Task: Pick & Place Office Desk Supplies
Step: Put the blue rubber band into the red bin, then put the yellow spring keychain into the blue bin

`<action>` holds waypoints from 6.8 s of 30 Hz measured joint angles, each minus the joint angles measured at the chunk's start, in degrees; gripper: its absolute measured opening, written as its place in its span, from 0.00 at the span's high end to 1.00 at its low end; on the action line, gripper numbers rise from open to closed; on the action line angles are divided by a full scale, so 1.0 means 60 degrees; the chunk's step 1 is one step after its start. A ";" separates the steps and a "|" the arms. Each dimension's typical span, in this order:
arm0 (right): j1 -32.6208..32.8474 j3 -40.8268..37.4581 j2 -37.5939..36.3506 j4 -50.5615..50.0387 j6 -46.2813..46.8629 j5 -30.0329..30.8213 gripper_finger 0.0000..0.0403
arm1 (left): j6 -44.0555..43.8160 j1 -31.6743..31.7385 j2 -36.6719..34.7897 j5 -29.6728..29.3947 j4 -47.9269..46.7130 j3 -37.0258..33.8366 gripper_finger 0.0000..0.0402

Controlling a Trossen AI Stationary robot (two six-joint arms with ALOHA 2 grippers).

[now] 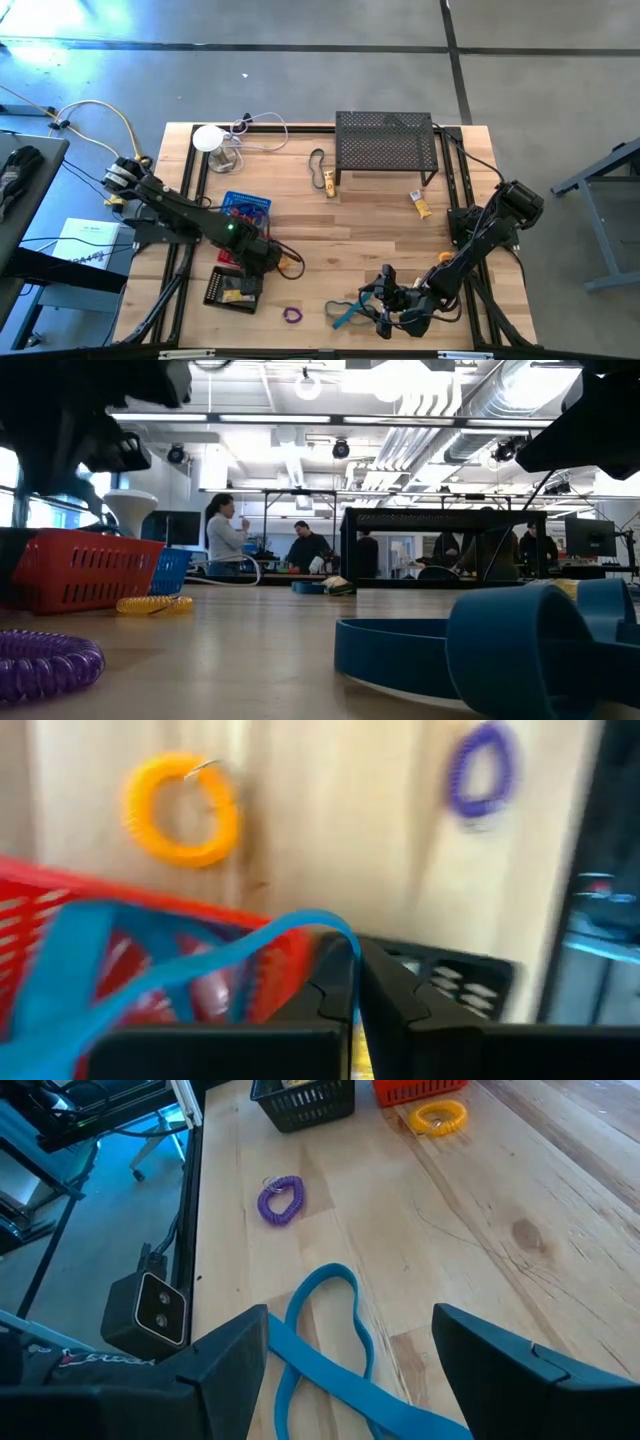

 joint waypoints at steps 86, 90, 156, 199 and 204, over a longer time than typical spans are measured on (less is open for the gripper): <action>-0.0023 -0.0007 0.0003 -0.0065 -0.0015 0.0004 0.33 | 0.2504 -0.0337 -0.1356 -0.2828 0.3352 -0.1319 0.60; -0.0023 -0.0007 0.0003 -0.0065 -0.0018 0.0004 0.33 | 0.2422 -0.0488 -0.0080 -0.2950 0.3967 -0.1319 0.60; -0.0205 -0.0015 0.0003 -0.0418 -0.0066 0.0000 0.33 | 0.2688 -0.0109 0.2015 -0.3743 0.0232 0.1916 0.99; 0.0202 -0.0015 0.0003 -0.0422 0.0700 0.0829 0.33 | 0.0995 0.2659 -0.4114 -0.3083 -0.3492 -0.2044 0.99; 0.0025 -0.0015 0.0003 -0.0425 0.0503 0.0795 0.33 | 0.0816 0.3491 -0.4047 -0.3121 -0.3294 -0.2382 0.96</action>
